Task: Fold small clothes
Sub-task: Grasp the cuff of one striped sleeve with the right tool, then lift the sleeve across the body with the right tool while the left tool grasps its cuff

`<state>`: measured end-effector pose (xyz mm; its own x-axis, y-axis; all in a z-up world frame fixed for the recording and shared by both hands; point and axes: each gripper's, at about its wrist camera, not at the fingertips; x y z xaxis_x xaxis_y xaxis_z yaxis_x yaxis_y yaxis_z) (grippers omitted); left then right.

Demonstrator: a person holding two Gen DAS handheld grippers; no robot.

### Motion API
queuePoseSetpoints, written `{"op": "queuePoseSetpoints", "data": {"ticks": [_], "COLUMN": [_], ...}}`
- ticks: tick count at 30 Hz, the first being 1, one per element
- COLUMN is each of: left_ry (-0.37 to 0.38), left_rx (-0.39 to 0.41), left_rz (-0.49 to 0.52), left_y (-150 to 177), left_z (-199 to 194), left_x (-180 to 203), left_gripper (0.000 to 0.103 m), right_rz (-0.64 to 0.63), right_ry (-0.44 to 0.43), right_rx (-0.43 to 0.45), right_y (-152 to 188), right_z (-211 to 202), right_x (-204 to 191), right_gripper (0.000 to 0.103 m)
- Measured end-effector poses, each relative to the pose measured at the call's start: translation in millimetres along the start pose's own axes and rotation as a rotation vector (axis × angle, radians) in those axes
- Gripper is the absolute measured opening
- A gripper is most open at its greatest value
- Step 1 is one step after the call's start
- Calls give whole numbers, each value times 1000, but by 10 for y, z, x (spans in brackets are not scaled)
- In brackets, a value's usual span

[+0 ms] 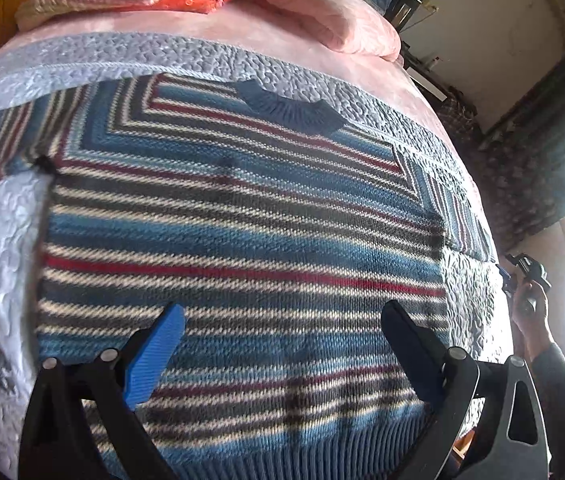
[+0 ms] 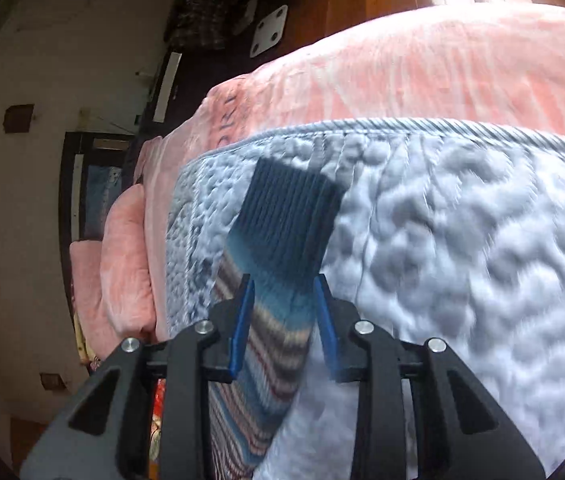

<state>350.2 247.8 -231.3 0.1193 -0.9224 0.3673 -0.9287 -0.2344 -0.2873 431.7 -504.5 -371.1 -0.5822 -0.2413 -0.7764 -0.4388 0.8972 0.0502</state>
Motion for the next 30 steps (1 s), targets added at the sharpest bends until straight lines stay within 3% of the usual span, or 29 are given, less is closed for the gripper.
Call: {"op": "queuePoseSetpoints", "data": {"ticks": [10,12,18,22,26,30], "left_ry": [16,13,1,-48,-45,9], "left_rx": [-32,-50,-50,-30,-8,-22], "left_rz": [-15,-38,-59,-33,-23,-15], "left_y": [-117,-125,-188,-265,-337,-440], "left_z": [296,347,244,53,-133,-231], "left_x": [-22,-64,-230,-228,-183,-135], "left_gripper": [99,99,99,99,99,99], "right_rz": [-12,-34,-197,-405,-573,-782], "right_ry": [45,52,36,22,-22,-22], "right_rx": [13,19,71,69,54,40], "right_y": [-173,-170,81,557,1177,1979], "right_z": [286,280,26,-123,-191,-120], "right_x": [-41,-100,-648,-1345,-1936,-2477], "right_gripper": [32,15,11,10,9,9]}}
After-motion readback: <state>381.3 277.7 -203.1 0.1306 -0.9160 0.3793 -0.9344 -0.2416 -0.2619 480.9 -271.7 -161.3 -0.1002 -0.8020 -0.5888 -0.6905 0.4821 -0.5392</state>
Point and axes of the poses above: each gripper's, at about its wrist camera, not at the fingertips, and z roughly the way its jaws point, x to its right, y to its underside, and after that the axes turned 6 degrees about -x, right-handed
